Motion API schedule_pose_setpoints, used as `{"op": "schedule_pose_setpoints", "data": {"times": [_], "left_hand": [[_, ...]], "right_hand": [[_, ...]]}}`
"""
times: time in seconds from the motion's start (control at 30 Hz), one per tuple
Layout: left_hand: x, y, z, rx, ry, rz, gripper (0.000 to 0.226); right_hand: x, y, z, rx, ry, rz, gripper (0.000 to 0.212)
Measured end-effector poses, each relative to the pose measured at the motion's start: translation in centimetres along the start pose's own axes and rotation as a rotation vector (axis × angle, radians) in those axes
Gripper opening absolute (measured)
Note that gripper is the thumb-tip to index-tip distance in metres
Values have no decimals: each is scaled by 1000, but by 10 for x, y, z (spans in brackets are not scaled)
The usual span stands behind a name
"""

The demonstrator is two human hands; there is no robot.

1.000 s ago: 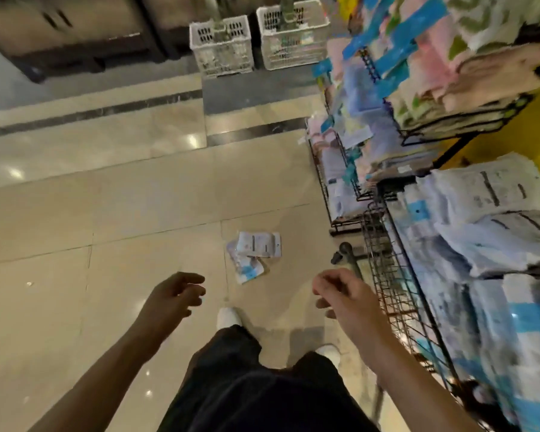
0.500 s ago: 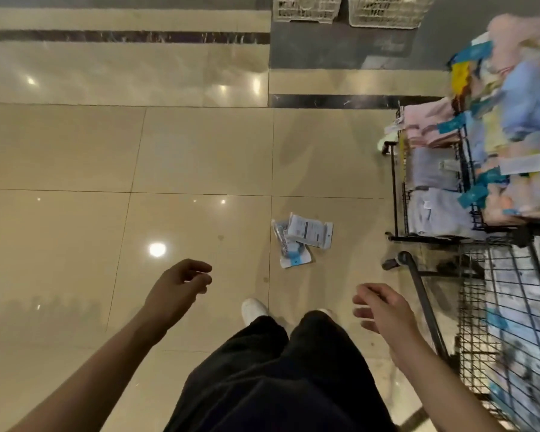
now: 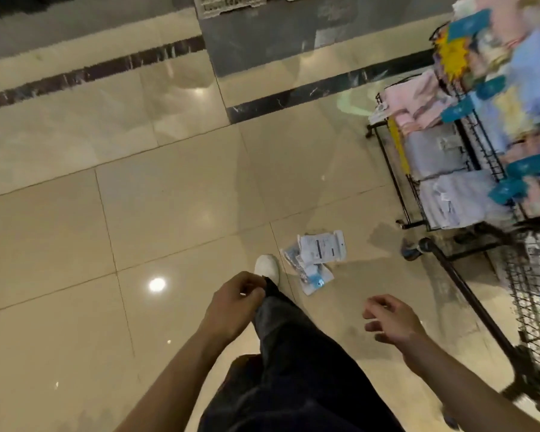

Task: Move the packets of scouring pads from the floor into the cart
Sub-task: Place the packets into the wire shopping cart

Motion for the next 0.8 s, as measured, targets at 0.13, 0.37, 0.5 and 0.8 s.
{"op": "schedule_pose_setpoints", "data": {"times": [0.13,0.37,0.5,0.8], "left_hand": [[0,-49,80,30,-65,76,16],[-32,-186,194,62,-311,92,24],[-48,-328,197,157,-497,55,16],[-44,-512,50,427,-821,-168,36]], "right_hand": [[62,-1,-56,39,-6,-18,10],[134,-41,-161,129,-213,-34,15],[123,-102,-206,-10,-391,-103,17],[19,-254,-291,-243,-801,-368,13]]}}
Point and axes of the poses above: each hand's wrist, its own y-axis away from the middle knuckle, its own z-axis out of the back of the hand, x = y × z, the point moved 4 cm from there along -y, towards the middle knuckle, and after that the axes turned 9 degrees about -y, right-handed, at the moved point
